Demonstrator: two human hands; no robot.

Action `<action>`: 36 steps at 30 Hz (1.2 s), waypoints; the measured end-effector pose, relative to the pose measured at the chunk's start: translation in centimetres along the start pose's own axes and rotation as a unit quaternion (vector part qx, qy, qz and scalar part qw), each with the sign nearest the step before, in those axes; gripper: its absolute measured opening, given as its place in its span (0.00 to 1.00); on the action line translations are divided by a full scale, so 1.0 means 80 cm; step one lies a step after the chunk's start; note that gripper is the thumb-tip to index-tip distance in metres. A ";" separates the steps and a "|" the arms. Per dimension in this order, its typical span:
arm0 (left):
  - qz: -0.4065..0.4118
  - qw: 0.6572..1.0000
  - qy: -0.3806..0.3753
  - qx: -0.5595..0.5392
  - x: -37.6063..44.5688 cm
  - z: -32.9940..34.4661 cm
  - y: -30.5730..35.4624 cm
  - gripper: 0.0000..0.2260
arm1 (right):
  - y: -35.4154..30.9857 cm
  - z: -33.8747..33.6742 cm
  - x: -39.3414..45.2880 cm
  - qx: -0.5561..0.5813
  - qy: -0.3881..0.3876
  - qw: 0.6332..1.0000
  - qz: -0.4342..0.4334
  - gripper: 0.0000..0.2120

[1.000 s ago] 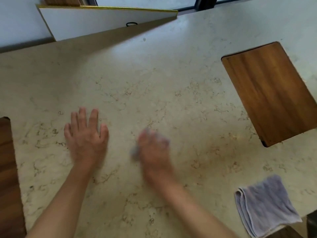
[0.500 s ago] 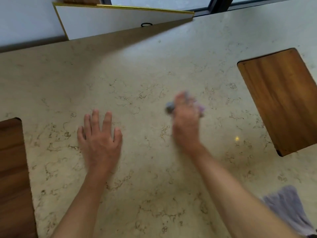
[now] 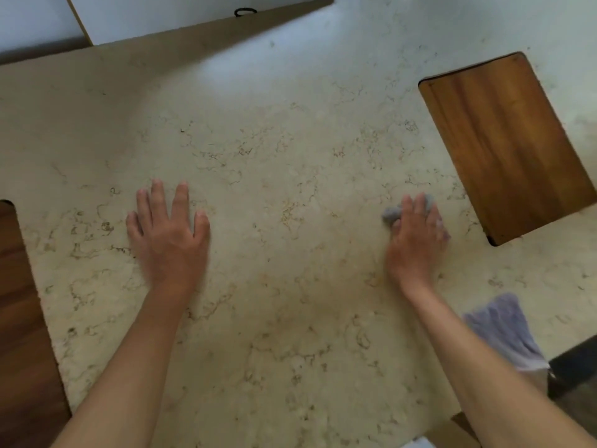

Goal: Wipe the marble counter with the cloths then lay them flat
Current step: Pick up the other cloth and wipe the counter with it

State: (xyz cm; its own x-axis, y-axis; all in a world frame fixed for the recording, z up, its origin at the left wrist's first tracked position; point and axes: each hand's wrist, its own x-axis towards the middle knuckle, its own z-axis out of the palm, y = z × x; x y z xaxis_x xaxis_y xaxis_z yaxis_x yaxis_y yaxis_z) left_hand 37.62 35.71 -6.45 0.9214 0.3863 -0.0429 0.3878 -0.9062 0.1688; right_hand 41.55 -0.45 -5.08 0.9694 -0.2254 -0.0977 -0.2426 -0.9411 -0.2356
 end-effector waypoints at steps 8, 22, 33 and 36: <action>0.034 0.999 -0.022 -0.035 -0.112 -0.008 0.015 0.22 | -0.084 0.053 -0.283 0.058 -0.150 0.868 -0.470 0.22; 0.042 0.997 -0.064 -0.014 -0.297 0.010 0.001 0.25 | -0.040 0.040 -0.290 0.066 -0.057 0.947 -0.310 0.23; 0.025 0.994 -0.097 -0.046 -0.302 0.000 0.002 0.24 | 0.028 0.018 -0.199 0.047 -0.005 0.985 -0.164 0.28; 0.026 0.993 -0.101 -0.048 -0.303 -0.003 0.002 0.24 | 0.002 0.041 -0.310 0.073 -0.029 0.965 -0.248 0.33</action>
State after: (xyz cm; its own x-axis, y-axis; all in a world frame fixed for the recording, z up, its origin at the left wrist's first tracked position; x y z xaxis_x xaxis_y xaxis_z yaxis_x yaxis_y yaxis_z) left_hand 15.34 26.23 -5.17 0.9302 0.2881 -0.2275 0.3442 -0.8997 0.2683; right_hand 17.34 5.80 -5.84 0.9646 0.2635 0.0091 0.2448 -0.8825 -0.4016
